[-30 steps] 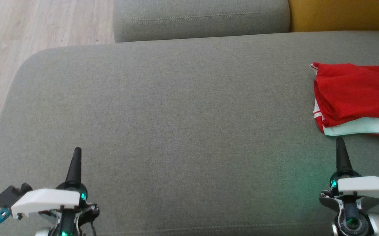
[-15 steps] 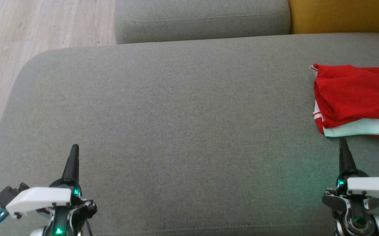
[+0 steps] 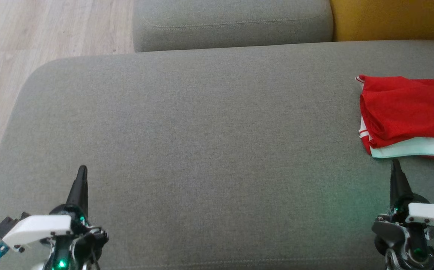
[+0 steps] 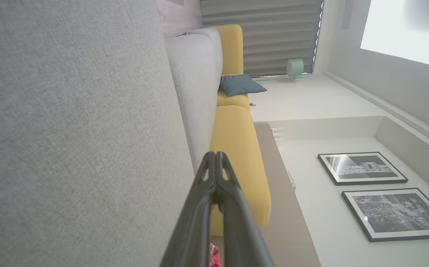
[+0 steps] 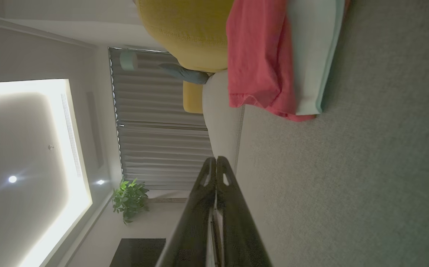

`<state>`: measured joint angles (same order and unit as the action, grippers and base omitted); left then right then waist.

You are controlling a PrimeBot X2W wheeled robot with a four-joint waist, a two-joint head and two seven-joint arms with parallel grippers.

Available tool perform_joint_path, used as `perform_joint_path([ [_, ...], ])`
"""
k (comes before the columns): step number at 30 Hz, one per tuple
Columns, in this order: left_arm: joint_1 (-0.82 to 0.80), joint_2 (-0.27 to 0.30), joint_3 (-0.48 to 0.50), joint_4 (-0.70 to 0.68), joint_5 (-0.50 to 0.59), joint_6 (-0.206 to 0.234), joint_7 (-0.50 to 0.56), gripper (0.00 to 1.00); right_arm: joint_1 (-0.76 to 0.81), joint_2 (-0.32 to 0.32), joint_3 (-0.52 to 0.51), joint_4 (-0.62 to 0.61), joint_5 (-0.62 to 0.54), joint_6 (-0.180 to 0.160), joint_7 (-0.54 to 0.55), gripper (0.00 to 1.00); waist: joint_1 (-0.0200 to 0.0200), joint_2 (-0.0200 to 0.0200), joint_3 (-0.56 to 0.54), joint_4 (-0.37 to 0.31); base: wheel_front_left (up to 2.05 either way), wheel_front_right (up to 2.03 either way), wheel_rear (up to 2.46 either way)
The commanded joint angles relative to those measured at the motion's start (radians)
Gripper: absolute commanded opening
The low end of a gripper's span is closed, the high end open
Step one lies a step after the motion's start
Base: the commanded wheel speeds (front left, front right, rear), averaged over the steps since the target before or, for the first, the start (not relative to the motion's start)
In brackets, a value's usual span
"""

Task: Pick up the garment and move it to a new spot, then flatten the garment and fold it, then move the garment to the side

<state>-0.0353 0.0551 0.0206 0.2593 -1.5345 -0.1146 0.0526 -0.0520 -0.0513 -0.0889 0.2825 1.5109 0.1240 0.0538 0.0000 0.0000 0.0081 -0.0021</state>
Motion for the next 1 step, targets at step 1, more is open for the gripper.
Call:
perform_joint_path([
  [1, -0.063, 0.019, 0.044, -0.026, -0.031, -0.01, 0.011, 0.0, -0.052, -0.02, 0.012, -0.039, 0.038, 0.006, 0.015, 0.0, 0.0, 0.0, -0.001, 0.0, 0.0, 0.0, 0.0],
])
